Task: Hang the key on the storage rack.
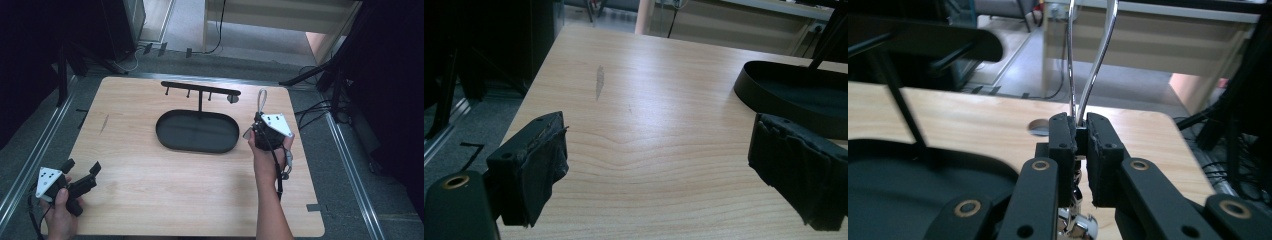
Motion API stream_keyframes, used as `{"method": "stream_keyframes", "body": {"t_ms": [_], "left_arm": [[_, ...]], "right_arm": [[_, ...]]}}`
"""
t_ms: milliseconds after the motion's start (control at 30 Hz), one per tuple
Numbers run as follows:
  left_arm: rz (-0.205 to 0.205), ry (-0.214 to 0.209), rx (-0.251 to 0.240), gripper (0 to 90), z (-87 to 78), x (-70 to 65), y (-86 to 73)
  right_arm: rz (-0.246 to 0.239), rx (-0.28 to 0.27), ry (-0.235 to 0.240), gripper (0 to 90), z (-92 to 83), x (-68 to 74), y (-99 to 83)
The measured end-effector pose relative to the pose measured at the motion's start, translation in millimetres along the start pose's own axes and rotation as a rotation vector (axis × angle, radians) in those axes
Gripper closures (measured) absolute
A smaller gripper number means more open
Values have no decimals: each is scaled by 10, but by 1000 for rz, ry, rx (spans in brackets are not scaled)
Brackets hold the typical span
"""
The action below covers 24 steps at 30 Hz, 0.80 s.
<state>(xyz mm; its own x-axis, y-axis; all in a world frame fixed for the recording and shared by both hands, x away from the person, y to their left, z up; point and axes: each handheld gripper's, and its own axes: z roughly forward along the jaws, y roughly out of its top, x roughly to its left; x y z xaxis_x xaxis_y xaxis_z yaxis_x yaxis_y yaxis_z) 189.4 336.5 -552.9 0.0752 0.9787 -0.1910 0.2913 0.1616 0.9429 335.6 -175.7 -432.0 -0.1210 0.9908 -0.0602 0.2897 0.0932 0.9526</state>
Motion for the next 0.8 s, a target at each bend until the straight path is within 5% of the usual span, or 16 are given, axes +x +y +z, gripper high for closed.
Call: {"method": "stream_keyframes", "body": {"t_ms": [367,800], "left_arm": [[-3,-5,0,91,1,2,1],[-5,-11,-1,91,2,11,1]], "right_arm": [[-83,-6,86,833,1,457,-80],[-63,53,91,833,200,625,-159]]}}
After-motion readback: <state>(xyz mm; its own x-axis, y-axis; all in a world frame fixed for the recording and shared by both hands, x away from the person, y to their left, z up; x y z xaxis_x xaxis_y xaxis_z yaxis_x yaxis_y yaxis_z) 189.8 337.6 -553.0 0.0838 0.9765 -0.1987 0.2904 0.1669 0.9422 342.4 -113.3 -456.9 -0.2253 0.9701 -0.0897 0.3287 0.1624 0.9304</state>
